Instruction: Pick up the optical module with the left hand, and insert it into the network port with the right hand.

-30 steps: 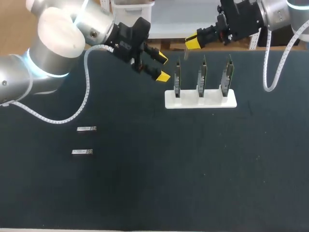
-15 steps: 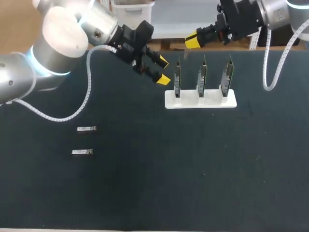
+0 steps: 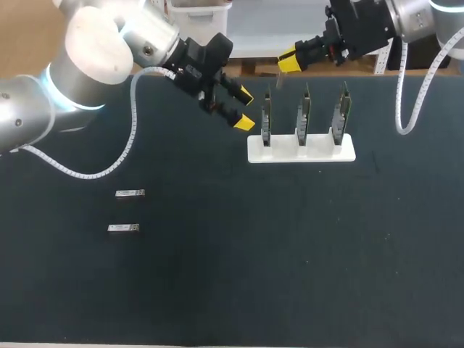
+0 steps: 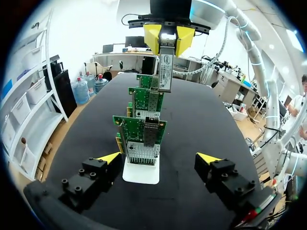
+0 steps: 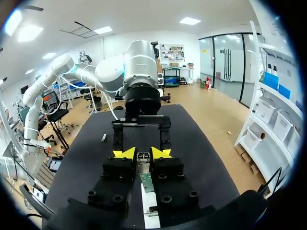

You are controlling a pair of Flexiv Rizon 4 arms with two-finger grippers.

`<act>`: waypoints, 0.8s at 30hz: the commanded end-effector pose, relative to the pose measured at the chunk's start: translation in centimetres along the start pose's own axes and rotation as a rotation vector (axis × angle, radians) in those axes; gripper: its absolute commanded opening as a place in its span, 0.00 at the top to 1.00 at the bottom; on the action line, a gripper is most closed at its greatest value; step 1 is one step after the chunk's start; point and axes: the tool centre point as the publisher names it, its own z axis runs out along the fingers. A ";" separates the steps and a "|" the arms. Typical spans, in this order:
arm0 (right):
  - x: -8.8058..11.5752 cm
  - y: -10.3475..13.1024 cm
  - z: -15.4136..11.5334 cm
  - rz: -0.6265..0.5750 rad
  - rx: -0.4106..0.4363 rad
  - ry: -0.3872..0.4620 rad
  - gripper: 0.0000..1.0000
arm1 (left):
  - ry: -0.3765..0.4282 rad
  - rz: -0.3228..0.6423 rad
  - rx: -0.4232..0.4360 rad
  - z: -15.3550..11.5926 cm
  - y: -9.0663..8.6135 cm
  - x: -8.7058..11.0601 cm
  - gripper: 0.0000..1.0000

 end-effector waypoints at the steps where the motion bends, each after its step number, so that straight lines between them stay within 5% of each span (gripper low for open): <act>1: -0.2 0.1 0.1 -0.001 0.002 0.006 1.00 | 0.006 0.001 0.006 0.1 0.1 0.0 0.00; 24: -0.4 0.5 0.5 -0.007 -0.005 0.018 1.00 | 0.013 0.006 0.022 0.2 -0.3 0.2 0.00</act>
